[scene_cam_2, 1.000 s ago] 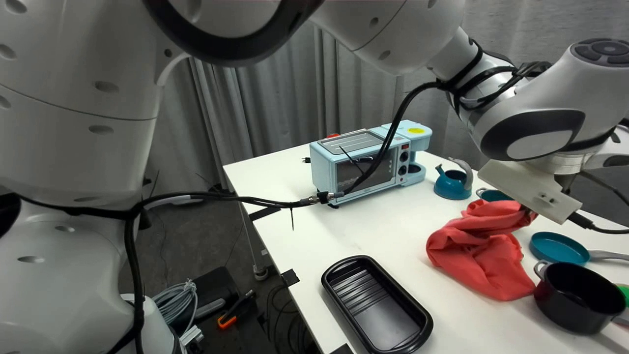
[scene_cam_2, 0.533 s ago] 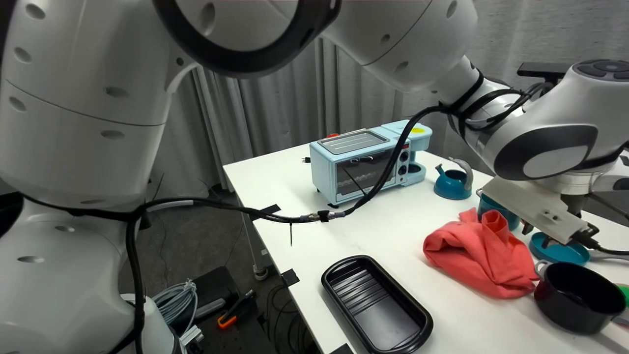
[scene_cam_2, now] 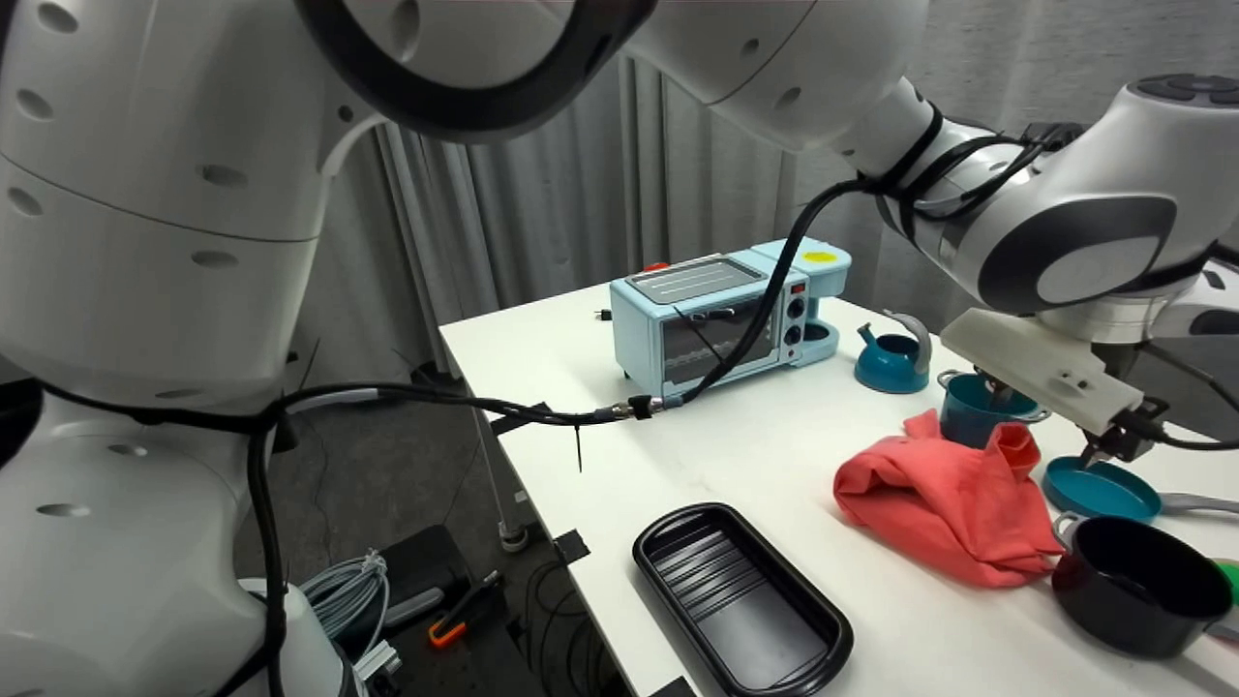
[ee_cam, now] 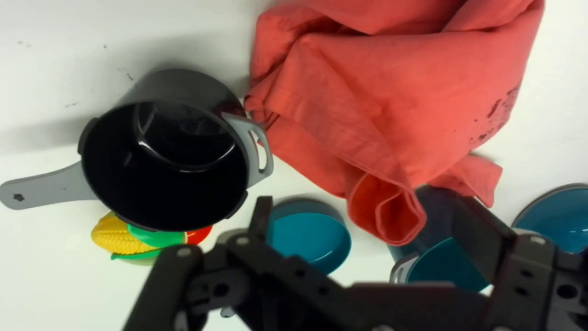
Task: Unfold the cloth
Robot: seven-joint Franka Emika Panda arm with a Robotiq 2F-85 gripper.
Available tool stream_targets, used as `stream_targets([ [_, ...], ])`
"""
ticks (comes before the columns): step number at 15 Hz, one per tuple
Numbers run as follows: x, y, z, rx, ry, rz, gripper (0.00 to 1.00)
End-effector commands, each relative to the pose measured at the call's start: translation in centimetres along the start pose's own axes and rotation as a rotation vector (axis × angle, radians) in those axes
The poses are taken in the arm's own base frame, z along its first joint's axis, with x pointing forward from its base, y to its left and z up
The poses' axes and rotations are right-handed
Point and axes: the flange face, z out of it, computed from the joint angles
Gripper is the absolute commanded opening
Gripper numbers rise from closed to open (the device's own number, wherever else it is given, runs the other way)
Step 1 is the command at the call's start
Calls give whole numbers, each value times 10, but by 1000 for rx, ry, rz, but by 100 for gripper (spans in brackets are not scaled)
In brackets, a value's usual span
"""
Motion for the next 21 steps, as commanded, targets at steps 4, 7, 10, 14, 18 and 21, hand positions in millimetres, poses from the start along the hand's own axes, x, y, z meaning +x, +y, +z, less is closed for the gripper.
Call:
stream_targets([
  [4, 9, -32, -57, 18, -30, -103, 100],
  [7, 8, -43, -84, 15, -26, -166, 100],
  [10, 8, -50, -104, 25, -26, -223, 100],
  [14, 7, -56, -122, 28, -19, -279, 100],
  [18, 2, -64, -124, 22, -20, -331, 100],
  [21, 9, -62, -116, 36, -9, -299, 100],
])
